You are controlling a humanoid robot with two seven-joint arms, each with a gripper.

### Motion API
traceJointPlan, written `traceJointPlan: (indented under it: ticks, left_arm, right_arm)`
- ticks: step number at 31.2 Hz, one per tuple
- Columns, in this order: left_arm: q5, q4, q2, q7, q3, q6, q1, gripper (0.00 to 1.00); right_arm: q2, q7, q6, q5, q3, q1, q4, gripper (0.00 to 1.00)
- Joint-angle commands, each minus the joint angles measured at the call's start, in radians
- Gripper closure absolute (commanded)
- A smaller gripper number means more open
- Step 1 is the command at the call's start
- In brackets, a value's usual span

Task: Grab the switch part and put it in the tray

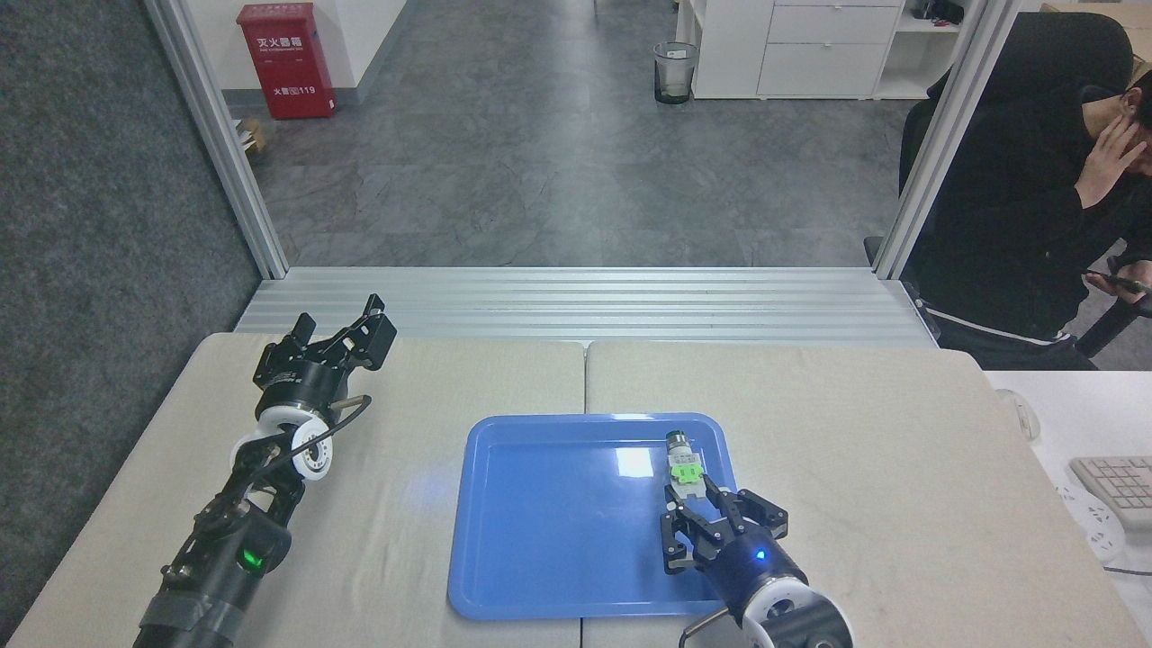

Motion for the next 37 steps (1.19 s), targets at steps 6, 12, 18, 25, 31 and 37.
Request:
traceJointPlan:
  ticks: [6, 12, 18, 25, 31, 37]
  left_arm:
    - [0.000, 0.000, 0.000, 0.001, 0.000, -0.001, 0.000, 0.00]
    - [0.000, 0.000, 0.000, 0.001, 0.000, 0.001, 0.000, 0.00]
    - [0.000, 0.000, 0.000, 0.001, 0.000, 0.001, 0.000, 0.00]
    - [0.000, 0.000, 0.000, 0.001, 0.000, 0.001, 0.000, 0.00]
    - [0.000, 0.000, 0.000, 0.001, 0.000, 0.001, 0.000, 0.00]
    - [0.000, 0.000, 0.000, 0.001, 0.000, -0.001, 0.000, 0.00]
  right_arm:
    - [0.018, 0.008, 0.036, -0.018, 0.051, 0.048, 0.072, 0.96]
    - [0.019, -0.024, 0.042, -0.023, -0.003, 0.036, 0.106, 0.00]
    - [0.079, -0.076, 0.033, -0.102, -0.105, -0.111, 0.133, 0.00]
    - [0.000, -0.120, -0.065, -0.101, -0.176, -0.451, 0.319, 0.00]
    - [-0.066, -0.136, -0.121, -0.109, -0.185, -0.567, 0.524, 0.00]
    - [-0.091, -0.159, -0.125, -0.130, -0.187, -0.578, 0.598, 0.00]
